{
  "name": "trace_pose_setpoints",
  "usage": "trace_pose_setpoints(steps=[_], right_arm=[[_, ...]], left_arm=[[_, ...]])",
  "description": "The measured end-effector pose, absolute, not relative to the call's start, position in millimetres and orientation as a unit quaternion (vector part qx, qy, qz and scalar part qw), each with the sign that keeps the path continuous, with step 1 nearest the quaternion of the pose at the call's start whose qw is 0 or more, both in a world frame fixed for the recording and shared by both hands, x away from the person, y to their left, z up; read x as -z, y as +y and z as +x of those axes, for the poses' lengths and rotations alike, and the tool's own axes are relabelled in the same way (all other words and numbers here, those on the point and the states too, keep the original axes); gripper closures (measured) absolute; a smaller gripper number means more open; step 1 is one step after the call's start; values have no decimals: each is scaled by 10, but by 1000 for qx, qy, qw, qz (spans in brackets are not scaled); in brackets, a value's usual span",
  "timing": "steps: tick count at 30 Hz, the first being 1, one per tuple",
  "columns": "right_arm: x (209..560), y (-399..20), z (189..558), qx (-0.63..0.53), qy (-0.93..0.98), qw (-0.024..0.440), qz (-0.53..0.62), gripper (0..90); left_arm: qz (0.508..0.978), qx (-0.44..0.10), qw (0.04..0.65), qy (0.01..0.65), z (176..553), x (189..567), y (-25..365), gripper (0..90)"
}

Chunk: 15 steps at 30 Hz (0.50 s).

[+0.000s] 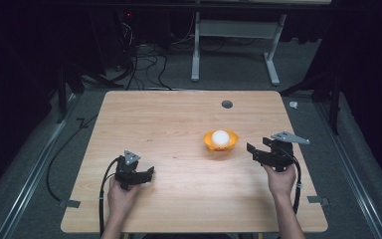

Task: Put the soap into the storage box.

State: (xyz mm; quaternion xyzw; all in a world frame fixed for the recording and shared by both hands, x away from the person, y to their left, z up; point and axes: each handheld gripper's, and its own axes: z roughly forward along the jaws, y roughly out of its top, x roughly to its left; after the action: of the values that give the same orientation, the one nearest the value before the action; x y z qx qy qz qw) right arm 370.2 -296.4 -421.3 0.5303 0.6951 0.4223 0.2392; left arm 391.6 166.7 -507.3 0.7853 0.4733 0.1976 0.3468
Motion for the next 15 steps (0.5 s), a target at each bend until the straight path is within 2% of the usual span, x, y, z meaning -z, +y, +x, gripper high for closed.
trace_pose_setpoints(steps=[15], right_arm=[[4300,-3093,3604,-420,685,238,545,297]], left_arm=[[785,-198,346,473,3916,5073,1667,201]])
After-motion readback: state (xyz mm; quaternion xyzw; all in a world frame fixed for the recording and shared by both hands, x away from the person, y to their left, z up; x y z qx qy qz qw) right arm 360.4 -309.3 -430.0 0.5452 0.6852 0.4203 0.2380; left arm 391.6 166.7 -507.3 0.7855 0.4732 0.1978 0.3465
